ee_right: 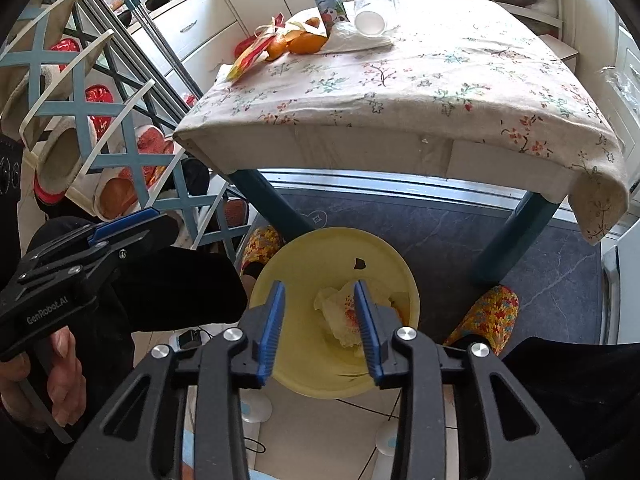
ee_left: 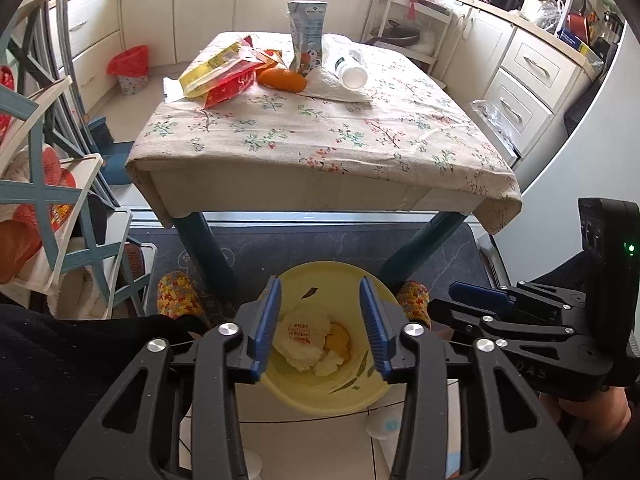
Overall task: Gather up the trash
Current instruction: 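Open both grippers over the yellow basin to drop the tissues, then move both tools back toward the table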
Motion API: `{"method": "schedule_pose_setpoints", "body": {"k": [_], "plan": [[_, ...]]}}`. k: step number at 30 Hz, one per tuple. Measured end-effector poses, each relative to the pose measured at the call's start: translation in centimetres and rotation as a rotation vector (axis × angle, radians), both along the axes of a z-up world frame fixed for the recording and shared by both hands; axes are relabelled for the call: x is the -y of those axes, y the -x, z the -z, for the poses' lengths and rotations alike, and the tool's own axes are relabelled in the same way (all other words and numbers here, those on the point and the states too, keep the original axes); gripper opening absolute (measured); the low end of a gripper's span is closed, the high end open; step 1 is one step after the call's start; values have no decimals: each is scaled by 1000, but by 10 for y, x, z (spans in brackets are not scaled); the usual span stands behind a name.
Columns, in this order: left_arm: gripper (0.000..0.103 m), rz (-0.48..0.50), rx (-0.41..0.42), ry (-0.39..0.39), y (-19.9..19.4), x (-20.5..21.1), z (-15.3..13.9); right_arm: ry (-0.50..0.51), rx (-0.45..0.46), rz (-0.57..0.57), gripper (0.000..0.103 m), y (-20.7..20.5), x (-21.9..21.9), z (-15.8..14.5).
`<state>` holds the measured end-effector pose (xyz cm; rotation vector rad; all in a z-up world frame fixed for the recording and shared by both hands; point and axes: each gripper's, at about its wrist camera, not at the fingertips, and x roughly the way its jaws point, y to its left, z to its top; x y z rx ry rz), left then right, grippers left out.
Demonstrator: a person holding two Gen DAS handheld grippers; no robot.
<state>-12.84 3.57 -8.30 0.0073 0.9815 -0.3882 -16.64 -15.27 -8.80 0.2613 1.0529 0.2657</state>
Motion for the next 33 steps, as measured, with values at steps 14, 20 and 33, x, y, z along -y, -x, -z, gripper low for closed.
{"method": "schedule_pose_setpoints", "body": {"k": [14,20,33], "plan": [[50,-66,84,14,-45,-11,-31,11,166,85,55,-6,14,-35],[50,-96,76,17,-93,-18,-41,55,192,136,60,-53,34,-53],[54,-95,-76,-38,-215,-2,1,35,156,211,60,-132,73,-51]]}}
